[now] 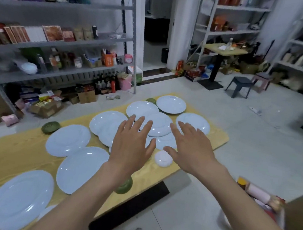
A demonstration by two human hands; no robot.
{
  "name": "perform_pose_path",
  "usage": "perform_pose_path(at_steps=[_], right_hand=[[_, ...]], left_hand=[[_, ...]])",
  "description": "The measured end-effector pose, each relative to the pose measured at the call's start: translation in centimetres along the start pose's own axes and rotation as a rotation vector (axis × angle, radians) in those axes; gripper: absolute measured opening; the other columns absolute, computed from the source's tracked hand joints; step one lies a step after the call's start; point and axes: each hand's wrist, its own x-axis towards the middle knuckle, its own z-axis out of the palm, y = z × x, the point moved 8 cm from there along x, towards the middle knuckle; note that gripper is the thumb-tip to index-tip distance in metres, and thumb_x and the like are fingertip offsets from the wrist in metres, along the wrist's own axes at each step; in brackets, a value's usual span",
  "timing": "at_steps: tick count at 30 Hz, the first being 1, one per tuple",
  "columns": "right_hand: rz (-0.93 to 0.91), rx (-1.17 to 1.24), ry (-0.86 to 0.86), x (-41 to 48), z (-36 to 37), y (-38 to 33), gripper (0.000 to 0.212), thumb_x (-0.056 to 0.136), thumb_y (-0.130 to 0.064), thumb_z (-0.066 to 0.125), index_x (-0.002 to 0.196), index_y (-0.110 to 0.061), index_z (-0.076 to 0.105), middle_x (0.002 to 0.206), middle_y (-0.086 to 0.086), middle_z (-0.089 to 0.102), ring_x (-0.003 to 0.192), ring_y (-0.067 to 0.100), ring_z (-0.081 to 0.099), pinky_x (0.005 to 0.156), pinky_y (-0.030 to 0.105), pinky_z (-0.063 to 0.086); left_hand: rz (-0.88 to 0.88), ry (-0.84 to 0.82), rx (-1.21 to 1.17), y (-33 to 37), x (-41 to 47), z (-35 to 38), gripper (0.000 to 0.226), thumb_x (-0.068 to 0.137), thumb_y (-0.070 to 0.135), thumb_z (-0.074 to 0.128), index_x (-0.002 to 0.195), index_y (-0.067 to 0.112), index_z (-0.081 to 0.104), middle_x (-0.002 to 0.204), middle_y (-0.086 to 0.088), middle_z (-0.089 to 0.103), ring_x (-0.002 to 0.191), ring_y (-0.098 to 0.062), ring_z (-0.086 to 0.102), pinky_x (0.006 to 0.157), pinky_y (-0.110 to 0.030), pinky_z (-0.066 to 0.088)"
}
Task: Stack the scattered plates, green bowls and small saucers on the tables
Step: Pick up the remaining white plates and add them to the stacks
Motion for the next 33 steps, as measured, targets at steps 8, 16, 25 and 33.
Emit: perform_pose_path(at_steps=[8, 16, 25, 33], right_hand=[[0.053, -0.009, -0.017, 7.8, 1.3, 8.4, 0.075, 0.1, -0.059, 0.032, 0.158, -0.021, 0.005, 0.166, 0.006, 0.005, 0.152, 0.025, 0.006, 0.121, 0.045, 0.014], [0.002, -0.045, -0.018, 16.7, 0.1, 14.0, 0.074, 0.1, -0.058, 0.032, 0.158, -0.02, 0.005, 0.165, 0.006, 0.009, 0.151, 0.025, 0.01, 0.12, 0.043, 0.017], [-0.096, -0.001, -0.058, 24.9, 2.7, 18.1, 0.074, 0.099, -0.058, 0.035, 0.157, -0.021, 0.007, 0.165, 0.004, 0.01, 0.151, 0.024, 0.011, 0.118, 0.042, 0.019], [-0.332, 0.021, -0.11, 31.7, 6.9, 19.4, 0.072, 0.101, -0.055, 0.035, 0.157, -0.018, 0.011, 0.164, 0.007, 0.014, 0.15, 0.026, 0.015, 0.117, 0.044, 0.023]], left_hand=[[0.012, 0.02, -0.03, 3.1, 9.6, 6.6, 0.059, 0.09, 0.048, 0.036, 0.131, 0.013, 0.06, 0.133, -0.014, 0.06, 0.128, -0.038, 0.051, 0.102, -0.052, 0.044], [-0.051, -0.008, -0.038, 3.4, 18.3, 12.1, 0.05, 0.09, 0.04, 0.06, 0.132, 0.013, 0.058, 0.136, -0.014, 0.058, 0.131, -0.039, 0.048, 0.105, -0.053, 0.041], [-0.168, -0.092, -0.014, 2.8, 23.3, 18.1, 0.056, 0.09, 0.045, 0.047, 0.135, 0.014, 0.057, 0.138, -0.014, 0.056, 0.13, -0.039, 0.048, 0.107, -0.053, 0.04], [-0.404, -0.197, 0.006, 2.0, 25.8, 24.9, 0.056, 0.095, 0.044, 0.053, 0.145, 0.019, 0.046, 0.15, -0.011, 0.044, 0.141, -0.035, 0.036, 0.115, -0.051, 0.03]])
